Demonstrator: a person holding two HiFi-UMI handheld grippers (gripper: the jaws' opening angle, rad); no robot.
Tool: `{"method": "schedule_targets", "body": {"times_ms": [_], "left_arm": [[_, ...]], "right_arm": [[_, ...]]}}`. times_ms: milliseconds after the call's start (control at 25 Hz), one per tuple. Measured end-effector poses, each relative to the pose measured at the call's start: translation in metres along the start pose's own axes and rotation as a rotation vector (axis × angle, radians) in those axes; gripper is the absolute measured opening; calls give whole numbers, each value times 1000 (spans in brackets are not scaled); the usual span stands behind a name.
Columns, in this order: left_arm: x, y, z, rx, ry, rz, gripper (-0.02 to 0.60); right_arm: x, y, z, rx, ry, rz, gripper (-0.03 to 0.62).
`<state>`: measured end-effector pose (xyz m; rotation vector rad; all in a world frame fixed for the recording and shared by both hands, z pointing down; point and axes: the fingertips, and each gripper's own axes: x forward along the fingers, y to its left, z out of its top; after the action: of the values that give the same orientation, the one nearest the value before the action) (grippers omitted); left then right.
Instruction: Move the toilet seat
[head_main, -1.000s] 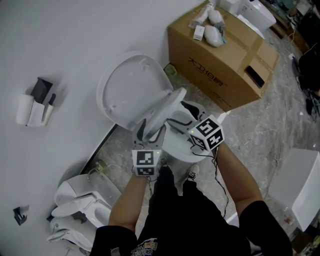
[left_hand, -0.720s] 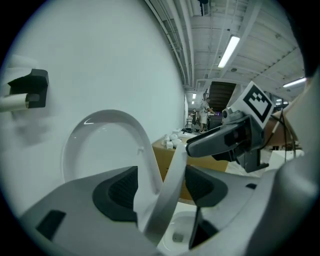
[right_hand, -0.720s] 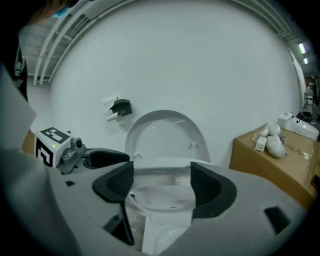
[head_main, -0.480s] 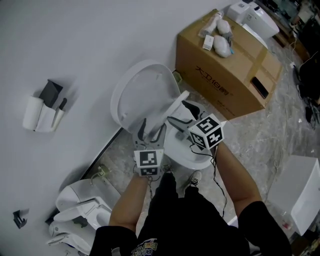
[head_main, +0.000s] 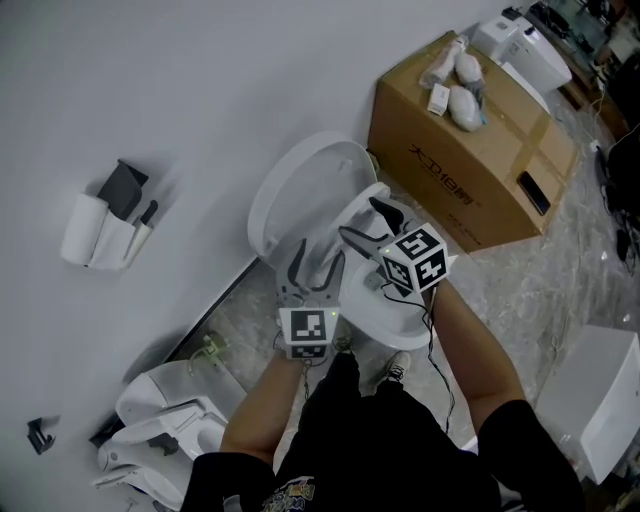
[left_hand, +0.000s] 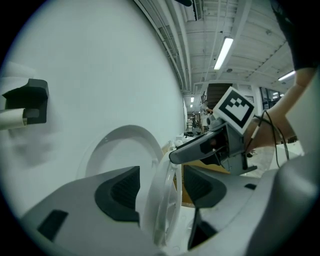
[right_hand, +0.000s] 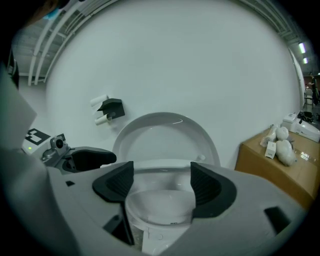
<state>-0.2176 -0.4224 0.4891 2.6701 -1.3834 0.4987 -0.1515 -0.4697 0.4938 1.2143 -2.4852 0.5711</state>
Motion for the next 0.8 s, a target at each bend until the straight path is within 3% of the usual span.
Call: {"method": "schedule_targets", "body": {"times_ms": [800], "left_arm": [[2,23,2,6,-14,-55,250]], "right_arm": [[52,-2,21,12,-34,4,368]]}}
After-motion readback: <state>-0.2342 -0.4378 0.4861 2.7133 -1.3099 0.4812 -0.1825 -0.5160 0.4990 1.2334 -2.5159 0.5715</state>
